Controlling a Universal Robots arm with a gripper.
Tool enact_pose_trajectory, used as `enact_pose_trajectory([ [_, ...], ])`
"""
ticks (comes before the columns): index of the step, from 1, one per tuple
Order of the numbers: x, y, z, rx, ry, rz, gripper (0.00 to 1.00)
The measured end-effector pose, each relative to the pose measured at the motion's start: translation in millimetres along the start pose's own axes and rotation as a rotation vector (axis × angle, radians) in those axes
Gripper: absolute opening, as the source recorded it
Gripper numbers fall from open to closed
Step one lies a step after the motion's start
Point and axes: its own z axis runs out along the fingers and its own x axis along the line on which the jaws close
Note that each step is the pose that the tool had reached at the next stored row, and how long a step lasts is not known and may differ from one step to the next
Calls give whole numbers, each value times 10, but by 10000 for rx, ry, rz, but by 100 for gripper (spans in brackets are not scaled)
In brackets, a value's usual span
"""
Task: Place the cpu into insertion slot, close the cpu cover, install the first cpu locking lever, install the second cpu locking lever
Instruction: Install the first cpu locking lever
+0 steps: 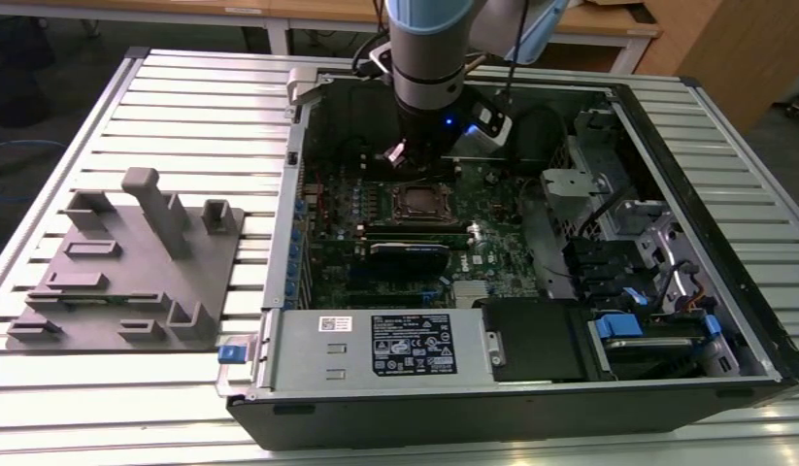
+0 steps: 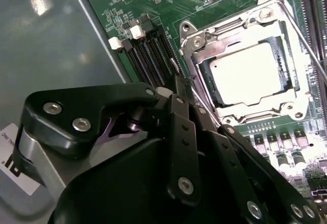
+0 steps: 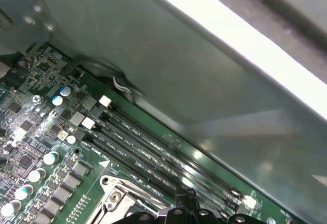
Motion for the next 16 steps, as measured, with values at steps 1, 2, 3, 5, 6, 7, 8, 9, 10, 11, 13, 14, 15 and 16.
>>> enact_pose_trajectory([
  [1, -2, 4, 7, -26, 5, -78, 11],
  [2, -3, 6, 11, -41, 15, -152, 11],
  [3, -2, 6, 12, -54, 25, -207, 11],
  [5, -1, 6, 12, -48, 42, -247, 11],
  [6, -1, 6, 13, -46, 46, -251, 11],
  [7, -1, 5, 13, -45, 46, -253, 11],
  [8, -1, 5, 12, -44, 46, -253, 11],
  [9, -1, 5, 12, -44, 47, -253, 11],
  [10, -2, 5, 12, -44, 47, -254, 11],
  [11, -2, 6, 12, -44, 46, -253, 11],
  [13, -3, 6, 6, -44, 49, -253, 11],
  [14, -7, 8, -8, -49, 44, -253, 11],
  [15, -12, 11, -27, -57, 38, -253, 11],
  [16, -17, 13, -47, -69, 29, -253, 11],
])
